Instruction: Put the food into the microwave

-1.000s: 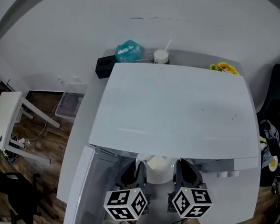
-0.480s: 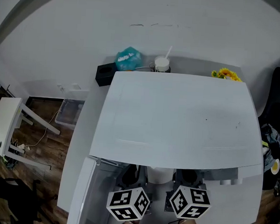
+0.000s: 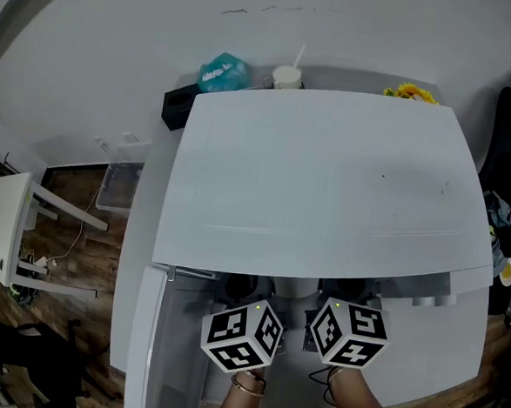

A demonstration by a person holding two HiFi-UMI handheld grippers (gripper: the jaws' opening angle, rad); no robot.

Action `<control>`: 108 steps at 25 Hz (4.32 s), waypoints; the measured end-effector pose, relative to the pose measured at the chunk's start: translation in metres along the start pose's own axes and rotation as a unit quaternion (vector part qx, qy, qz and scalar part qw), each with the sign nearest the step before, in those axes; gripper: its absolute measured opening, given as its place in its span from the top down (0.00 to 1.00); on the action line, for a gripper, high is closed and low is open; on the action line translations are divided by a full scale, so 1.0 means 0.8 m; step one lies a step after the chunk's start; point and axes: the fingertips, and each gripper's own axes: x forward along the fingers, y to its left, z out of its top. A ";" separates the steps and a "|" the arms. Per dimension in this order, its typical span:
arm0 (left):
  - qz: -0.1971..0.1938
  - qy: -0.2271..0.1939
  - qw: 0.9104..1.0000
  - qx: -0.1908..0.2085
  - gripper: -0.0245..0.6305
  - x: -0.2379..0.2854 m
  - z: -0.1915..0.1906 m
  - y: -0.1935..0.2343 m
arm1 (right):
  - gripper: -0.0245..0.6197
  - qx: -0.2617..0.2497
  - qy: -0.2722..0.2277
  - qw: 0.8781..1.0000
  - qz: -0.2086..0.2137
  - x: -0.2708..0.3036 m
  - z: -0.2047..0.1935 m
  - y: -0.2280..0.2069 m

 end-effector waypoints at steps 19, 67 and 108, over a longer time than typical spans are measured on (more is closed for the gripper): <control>0.013 0.016 1.000 0.011 0.83 0.030 -0.007 0.008 | 0.88 -0.012 0.017 0.999 -0.028 0.022 -0.004 -0.005; -0.028 0.031 0.997 0.068 0.96 -0.205 -0.026 -0.104 | 0.94 -0.128 0.045 0.984 0.115 -0.202 0.008 0.049; -0.056 -0.008 0.995 0.083 0.96 -0.294 0.002 -0.131 | 0.94 -0.172 0.033 0.972 0.155 -0.290 0.008 0.084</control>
